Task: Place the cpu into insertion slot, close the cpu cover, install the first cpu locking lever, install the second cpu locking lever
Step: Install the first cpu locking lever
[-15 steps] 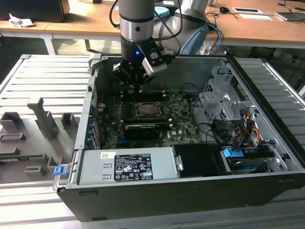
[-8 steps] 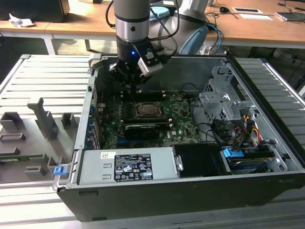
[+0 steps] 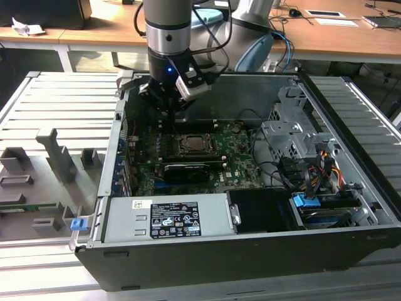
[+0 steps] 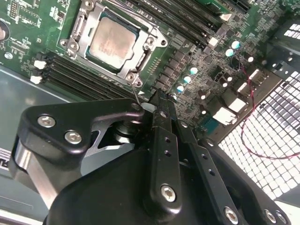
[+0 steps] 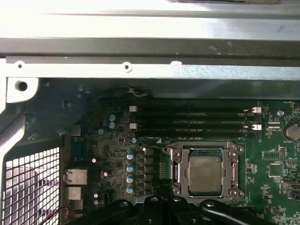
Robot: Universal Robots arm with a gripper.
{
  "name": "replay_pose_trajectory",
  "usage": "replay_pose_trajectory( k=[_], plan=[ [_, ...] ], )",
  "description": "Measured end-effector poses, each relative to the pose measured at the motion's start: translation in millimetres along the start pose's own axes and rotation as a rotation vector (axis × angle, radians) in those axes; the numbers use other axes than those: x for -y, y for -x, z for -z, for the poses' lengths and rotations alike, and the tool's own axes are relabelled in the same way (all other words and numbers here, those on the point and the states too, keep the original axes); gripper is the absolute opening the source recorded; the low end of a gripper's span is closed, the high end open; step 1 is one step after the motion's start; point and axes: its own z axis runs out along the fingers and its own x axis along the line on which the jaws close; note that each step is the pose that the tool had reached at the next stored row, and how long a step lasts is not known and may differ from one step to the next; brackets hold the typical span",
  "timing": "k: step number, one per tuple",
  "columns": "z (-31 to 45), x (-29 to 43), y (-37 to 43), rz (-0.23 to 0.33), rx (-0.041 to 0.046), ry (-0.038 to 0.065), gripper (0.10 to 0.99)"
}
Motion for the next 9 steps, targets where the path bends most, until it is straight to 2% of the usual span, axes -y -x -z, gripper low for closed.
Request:
replay_pose_trajectory(
  k=[9],
  plan=[
    [-0.4,-0.1,-8.6,0.000,-0.0001,0.000,0.106]
  ],
)
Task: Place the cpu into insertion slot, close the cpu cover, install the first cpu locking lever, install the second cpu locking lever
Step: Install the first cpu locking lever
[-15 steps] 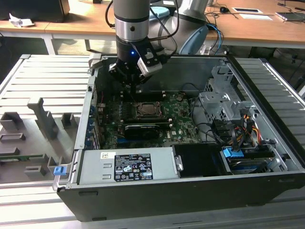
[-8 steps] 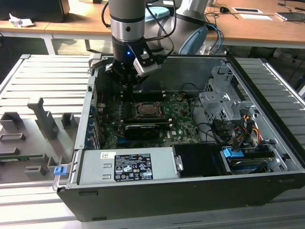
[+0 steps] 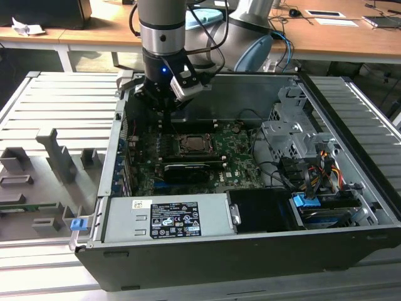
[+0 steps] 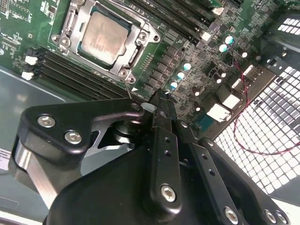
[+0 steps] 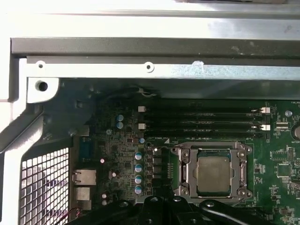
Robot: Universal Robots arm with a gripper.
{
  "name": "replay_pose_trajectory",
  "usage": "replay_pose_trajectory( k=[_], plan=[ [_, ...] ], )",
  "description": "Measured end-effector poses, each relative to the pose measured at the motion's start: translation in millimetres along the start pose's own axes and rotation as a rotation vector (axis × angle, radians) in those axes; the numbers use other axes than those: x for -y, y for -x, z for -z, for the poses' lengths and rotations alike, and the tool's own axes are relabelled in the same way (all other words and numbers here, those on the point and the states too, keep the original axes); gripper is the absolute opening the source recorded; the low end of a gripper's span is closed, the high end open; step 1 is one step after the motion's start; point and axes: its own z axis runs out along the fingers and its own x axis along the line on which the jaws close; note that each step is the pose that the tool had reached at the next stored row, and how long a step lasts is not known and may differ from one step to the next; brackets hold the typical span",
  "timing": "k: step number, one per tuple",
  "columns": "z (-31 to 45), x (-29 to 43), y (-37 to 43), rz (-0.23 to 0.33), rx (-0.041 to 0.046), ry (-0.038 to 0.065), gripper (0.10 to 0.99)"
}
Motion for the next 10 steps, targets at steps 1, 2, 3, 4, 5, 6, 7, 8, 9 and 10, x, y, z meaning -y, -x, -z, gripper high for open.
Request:
replay_pose_trajectory(
  k=[1,2,3,4,5,6,7,8,9,10],
  plan=[
    [0.0,0.0,-0.1,0.000,0.0000,0.000,0.106],
    [0.0,0.0,-0.2,0.000,0.0001,0.000,0.106],
    [0.0,0.0,-0.6,0.000,0.0001,0.001,0.106],
    [0.0,0.0,-0.8,0.000,0.0002,0.001,0.106],
    [0.0,0.0,-1.1,0.000,0.0001,0.001,0.106],
    [0.0,0.0,-1.3,0.000,0.0002,0.001,0.106],
    [0.0,0.0,-1.5,0.000,0.0001,0.001,0.106],
    [0.0,0.0,-1.7,0.000,0.0001,0.001,0.106],
    [0.0,0.0,-1.9,0.000,0.0001,0.001,0.106],
    [0.0,0.0,-2.0,0.000,0.0001,0.001,0.106]
  ],
)
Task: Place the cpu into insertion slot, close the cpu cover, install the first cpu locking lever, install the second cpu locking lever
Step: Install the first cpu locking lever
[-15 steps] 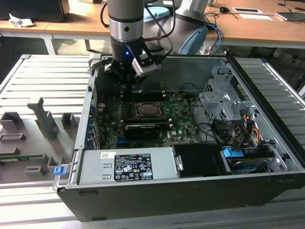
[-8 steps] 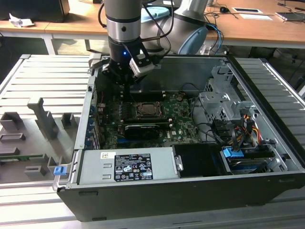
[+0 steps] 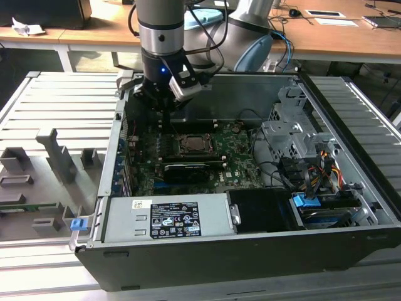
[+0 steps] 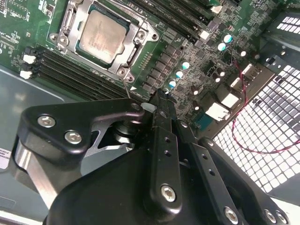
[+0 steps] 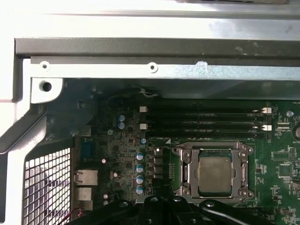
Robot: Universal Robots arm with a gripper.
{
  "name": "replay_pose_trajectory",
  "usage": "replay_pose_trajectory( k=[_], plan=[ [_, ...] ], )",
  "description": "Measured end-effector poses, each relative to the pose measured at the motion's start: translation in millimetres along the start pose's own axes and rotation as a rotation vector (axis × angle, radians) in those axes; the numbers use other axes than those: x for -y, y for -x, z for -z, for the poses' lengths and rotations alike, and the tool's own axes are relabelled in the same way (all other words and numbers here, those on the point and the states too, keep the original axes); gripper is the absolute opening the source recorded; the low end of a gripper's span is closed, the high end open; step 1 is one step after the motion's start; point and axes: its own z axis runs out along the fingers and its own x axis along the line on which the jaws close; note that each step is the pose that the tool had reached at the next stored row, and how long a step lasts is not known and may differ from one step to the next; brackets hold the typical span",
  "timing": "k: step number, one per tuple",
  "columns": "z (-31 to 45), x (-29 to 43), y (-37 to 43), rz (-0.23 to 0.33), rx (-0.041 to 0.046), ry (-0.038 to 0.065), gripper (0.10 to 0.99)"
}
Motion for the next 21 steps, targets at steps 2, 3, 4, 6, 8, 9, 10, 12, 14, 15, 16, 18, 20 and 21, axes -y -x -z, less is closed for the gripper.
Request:
replay_pose_trajectory(
  k=[2,3,4,6,8,9,10,12,14,15,16,18,20,21],
  plan=[
    [0.0,0.0,-0.2,0.000,0.0000,0.000,0.106],
    [0.0,0.0,-0.4,0.000,0.0001,0.001,0.106],
    [0.0,0.0,-0.6,0.000,0.0001,0.001,0.106],
    [0.0,0.0,-1.5,0.000,0.0000,0.001,0.106],
    [0.0,0.0,-2.0,0.000,0.0001,0.002,0.106],
    [0.0,0.0,-2.3,0.000,0.0001,0.002,0.106],
    [0.0,0.0,-2.5,0.000,0.0000,0.002,0.106],
    [0.0,0.0,-3.3,0.000,0.0001,0.002,0.106],
    [0.0,0.0,-3.8,0.000,0.0000,0.001,0.106],
    [0.0,0.0,-4.0,0.000,0.0001,0.002,0.106],
    [0.0,0.0,-4.2,0.000,0.0000,0.002,0.106],
    [0.0,0.0,-4.8,0.000,0.0000,0.002,0.106],
    [0.1,0.0,-5.3,0.000,0.0000,0.001,0.106],
    [0.1,0.0,-5.5,0.000,0.0000,0.002,0.106]
  ],
)
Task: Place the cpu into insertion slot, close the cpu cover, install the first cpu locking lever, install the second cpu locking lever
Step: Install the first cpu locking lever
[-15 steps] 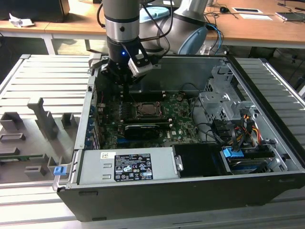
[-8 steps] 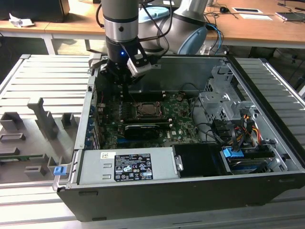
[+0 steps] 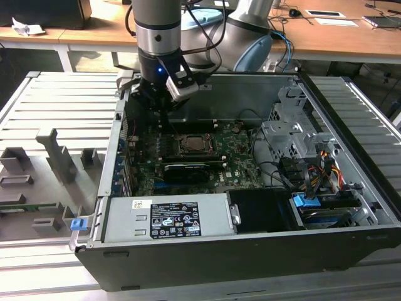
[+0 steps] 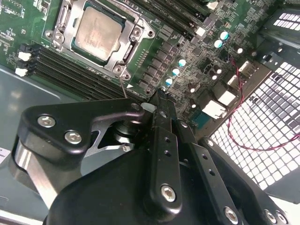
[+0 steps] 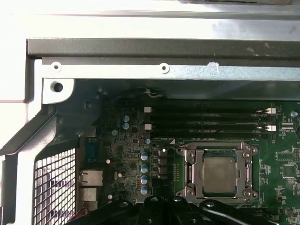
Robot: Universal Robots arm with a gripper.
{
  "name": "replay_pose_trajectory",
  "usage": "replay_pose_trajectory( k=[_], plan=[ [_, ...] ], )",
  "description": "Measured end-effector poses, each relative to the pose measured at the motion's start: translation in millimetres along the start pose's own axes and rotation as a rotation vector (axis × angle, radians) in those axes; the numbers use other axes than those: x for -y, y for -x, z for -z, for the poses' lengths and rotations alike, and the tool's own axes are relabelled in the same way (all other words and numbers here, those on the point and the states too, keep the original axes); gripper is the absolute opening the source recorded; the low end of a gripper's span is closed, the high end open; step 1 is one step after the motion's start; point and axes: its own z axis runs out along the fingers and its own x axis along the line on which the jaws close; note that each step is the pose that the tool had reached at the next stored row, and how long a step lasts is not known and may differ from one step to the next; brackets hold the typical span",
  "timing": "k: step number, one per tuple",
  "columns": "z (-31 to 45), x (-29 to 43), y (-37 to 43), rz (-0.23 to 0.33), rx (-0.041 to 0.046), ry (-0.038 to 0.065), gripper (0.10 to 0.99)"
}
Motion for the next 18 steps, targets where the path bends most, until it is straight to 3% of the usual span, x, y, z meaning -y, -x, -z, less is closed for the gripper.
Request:
replay_pose_trajectory(
  k=[8,18],
  plan=[
    [-0.9,-0.4,-3.6,0.000,0.0000,0.000,0.106],
    [-12.3,-12.3,-6.7,0.000,0.0000,0.003,0.106]
  ],
)
